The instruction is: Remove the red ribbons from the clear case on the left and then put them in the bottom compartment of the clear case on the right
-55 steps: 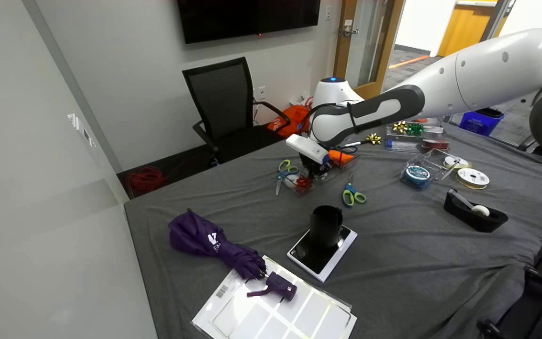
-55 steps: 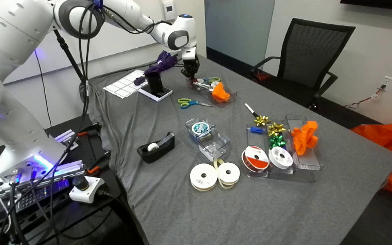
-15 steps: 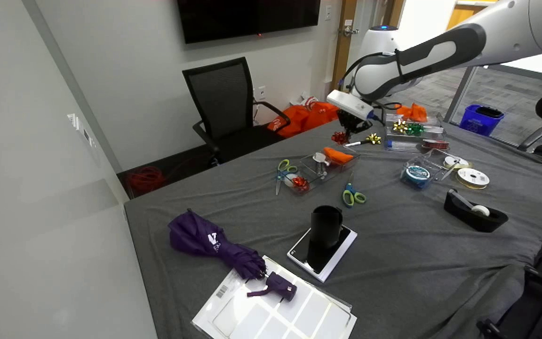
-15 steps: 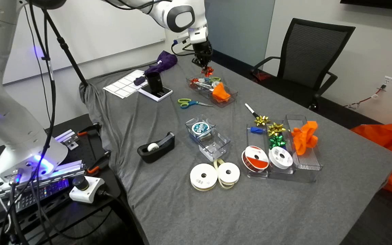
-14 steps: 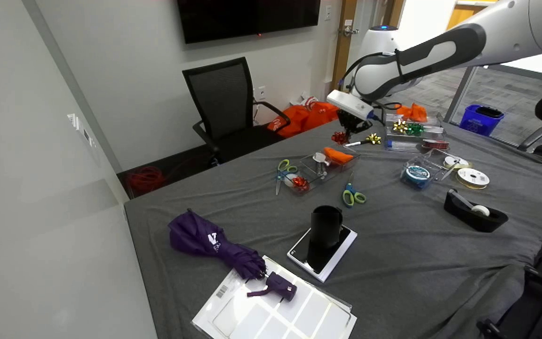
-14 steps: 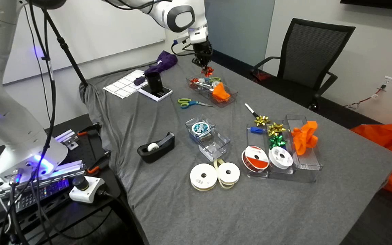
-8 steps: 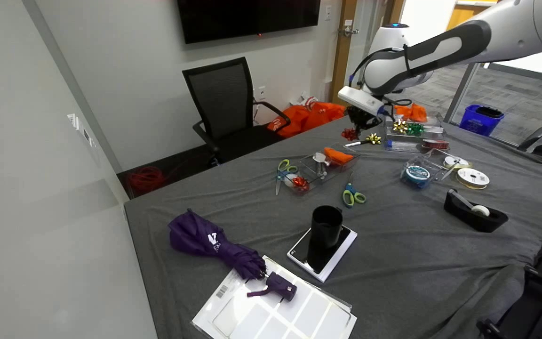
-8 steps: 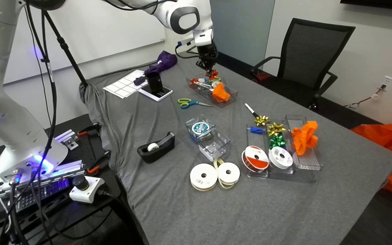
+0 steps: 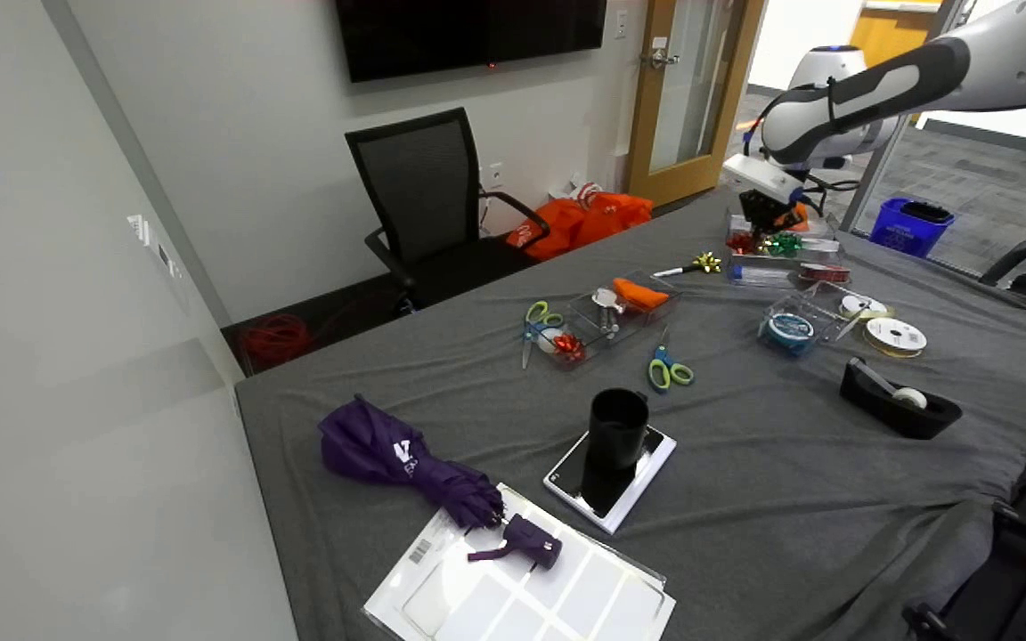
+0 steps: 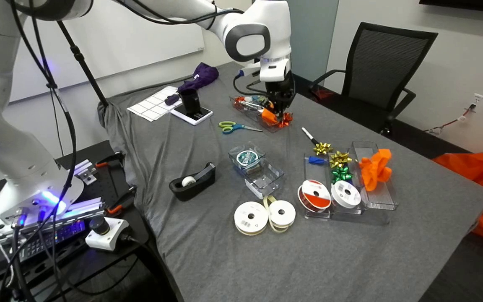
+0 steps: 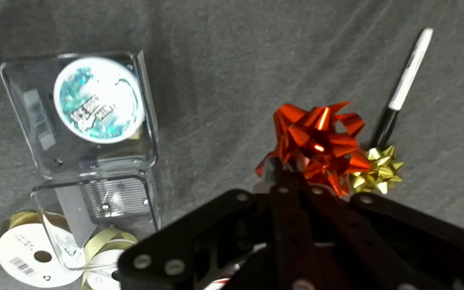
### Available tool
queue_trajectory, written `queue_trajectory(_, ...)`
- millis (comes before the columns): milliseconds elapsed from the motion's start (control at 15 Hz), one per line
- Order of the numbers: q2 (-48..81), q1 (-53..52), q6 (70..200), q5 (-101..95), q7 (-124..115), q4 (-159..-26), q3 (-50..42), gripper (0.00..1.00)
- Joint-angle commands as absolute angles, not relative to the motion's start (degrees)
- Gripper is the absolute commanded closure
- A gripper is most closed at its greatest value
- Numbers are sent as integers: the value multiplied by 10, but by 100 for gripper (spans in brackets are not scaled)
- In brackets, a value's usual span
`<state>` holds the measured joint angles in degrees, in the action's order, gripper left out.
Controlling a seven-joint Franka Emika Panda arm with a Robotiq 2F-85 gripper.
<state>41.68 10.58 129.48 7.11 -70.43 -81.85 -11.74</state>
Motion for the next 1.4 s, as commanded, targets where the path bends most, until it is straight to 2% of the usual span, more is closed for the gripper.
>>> queue_trajectory(0, 444, 129, 1297, 70, -679, -809, -134, 100)
queue_trajectory(200, 469, 140, 1331, 63, -662, -807, -148, 100)
queue_trajectory(800, 475, 144, 1319, 87, -683, -796, -147, 100)
queue_trajectory(1333, 520, 175, 1227, 127, -817, -681, -151, 100)
